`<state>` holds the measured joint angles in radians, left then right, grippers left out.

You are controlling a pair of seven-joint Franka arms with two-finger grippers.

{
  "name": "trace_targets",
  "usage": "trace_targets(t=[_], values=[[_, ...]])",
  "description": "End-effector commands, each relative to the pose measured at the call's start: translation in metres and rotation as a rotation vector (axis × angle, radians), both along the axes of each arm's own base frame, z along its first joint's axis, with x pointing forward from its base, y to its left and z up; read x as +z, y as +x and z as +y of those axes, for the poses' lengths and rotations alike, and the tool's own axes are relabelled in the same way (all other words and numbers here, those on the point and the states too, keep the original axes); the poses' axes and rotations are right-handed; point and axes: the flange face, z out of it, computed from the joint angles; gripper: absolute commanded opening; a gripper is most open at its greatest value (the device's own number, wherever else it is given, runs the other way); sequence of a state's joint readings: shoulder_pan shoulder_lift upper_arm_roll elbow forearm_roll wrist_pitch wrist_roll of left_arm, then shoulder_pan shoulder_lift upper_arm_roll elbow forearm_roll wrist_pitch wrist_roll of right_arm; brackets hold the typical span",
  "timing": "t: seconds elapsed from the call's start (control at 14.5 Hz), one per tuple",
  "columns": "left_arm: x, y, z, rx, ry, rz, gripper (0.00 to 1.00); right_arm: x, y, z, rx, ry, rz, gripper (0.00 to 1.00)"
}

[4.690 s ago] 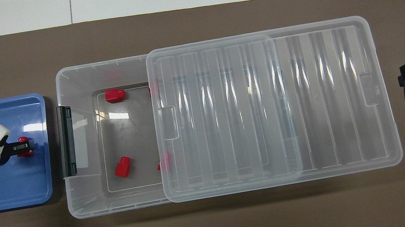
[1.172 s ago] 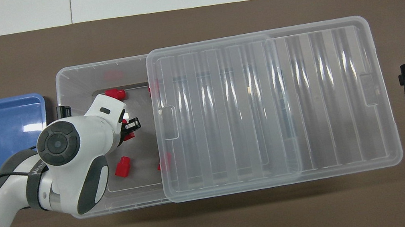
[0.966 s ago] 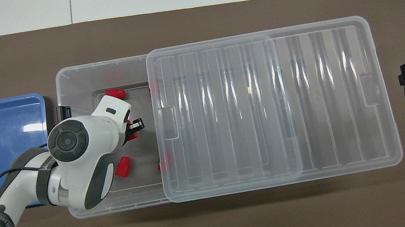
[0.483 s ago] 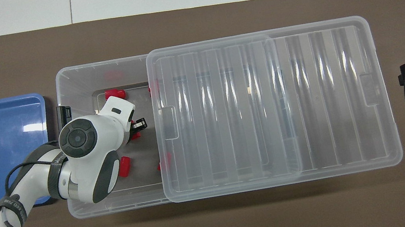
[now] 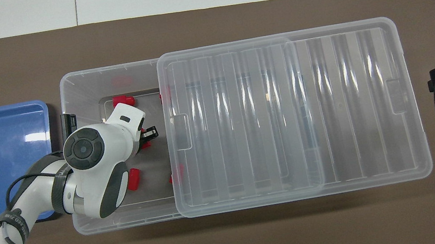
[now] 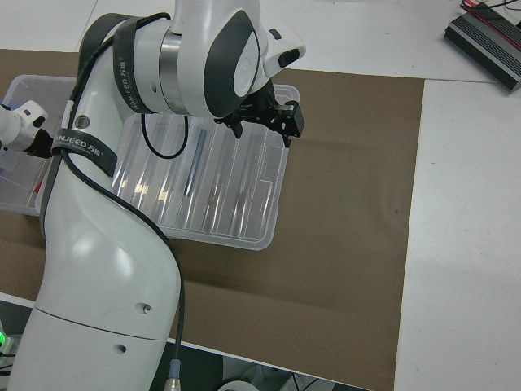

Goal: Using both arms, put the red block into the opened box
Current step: 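Lower the red block into the box and open the left gripper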

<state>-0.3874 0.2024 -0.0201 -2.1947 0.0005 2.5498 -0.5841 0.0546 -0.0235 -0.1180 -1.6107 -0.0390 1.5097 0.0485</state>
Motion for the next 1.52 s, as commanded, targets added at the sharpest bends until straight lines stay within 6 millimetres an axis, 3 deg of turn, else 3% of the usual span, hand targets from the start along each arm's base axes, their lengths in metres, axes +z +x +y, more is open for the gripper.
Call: trace_targets(t=[0.0,0.34,0.48,0.76,1.03,1.24,1.31,1.45], values=[[-0.007,-0.001,0.001,-0.02,0.008,-0.009,1.0,-0.002,0.0,-0.002,-0.021,0.016,-0.007,1.0],[-0.003,0.001,0.0,-0.018,0.008,-0.008,1.0,-0.002,0.0,-0.003,-0.021,0.017,-0.008,1.0],[0.01,0.002,-0.001,-0.021,0.012,-0.001,1.0,-0.002,0.0,-0.003,-0.021,0.017,-0.008,1.0],[0.059,0.009,-0.004,-0.02,0.033,0.047,1.0,-0.002,0.0,-0.003,-0.021,0.017,-0.007,1.0],[0.129,-0.001,0.014,-0.04,0.056,0.092,1.0,-0.002,0.0,-0.003,-0.021,0.017,-0.007,1.0],[0.176,0.003,0.029,-0.058,0.075,0.134,1.0,-0.002,0.0,-0.004,-0.023,0.017,-0.007,1.0],[0.191,0.002,0.037,-0.052,0.074,0.133,1.0,-0.002,0.0,-0.004,-0.023,0.017,-0.008,1.0],[0.227,-0.006,0.073,-0.058,0.068,0.11,1.0,-0.002,0.0,-0.004,-0.017,0.017,-0.007,1.0]])
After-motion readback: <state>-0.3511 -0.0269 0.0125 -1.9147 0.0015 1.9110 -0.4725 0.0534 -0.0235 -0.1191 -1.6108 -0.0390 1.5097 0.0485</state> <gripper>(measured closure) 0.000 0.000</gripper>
